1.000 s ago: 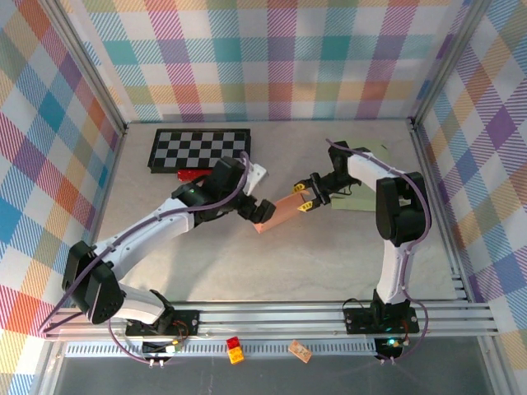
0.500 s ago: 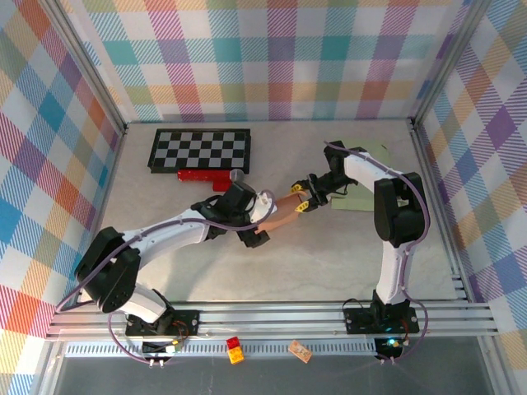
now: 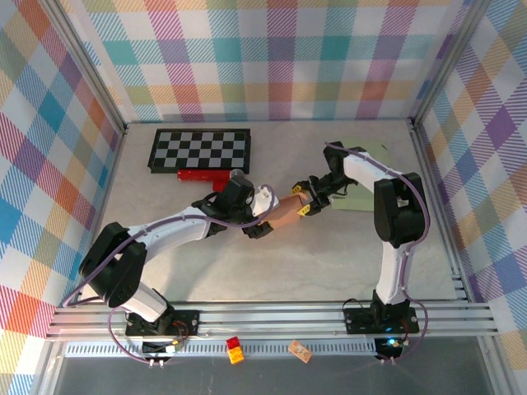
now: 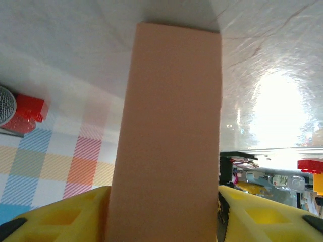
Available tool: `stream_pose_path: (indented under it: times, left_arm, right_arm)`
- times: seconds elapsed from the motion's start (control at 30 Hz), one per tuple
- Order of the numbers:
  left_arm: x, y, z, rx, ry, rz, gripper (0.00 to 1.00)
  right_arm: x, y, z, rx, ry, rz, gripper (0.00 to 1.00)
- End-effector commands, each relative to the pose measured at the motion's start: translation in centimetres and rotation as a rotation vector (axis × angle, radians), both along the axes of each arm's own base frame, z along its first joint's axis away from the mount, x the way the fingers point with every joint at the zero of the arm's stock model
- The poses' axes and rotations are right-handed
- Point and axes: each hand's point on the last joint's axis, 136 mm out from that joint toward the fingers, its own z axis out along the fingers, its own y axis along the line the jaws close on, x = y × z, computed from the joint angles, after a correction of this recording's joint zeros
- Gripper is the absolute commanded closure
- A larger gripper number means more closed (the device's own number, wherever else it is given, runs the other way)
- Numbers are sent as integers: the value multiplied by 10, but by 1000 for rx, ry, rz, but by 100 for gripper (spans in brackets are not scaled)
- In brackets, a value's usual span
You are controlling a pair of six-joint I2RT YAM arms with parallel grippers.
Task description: Fold the paper box
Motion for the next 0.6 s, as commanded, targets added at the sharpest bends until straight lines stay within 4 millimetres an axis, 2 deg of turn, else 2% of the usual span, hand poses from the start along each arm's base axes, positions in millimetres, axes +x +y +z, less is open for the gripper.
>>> stream_pose_path:
  times: [0.0,0.27,0.37,0.5,0.57]
  left_arm:
    - [-5,-5,-5,-23,38,-47,12]
    - [-3,-8,-6,-12,65,-72,22]
    - [0,-9,-7,-10,66,-69,22]
    - [2,-9,-6,-8,62,-63,22]
    - [2,-9,-6,-10,64,-62,22]
  right_arm:
    - [-3,-5,9,-54,-6,-3,43]
    - [3,-9,29,-77,-94,41,37]
    - [7,-13,39,-103,-159,64,36]
    - [15,-26,57,-170,-308,120,35]
    - [18,-39,70,-231,-415,167,35]
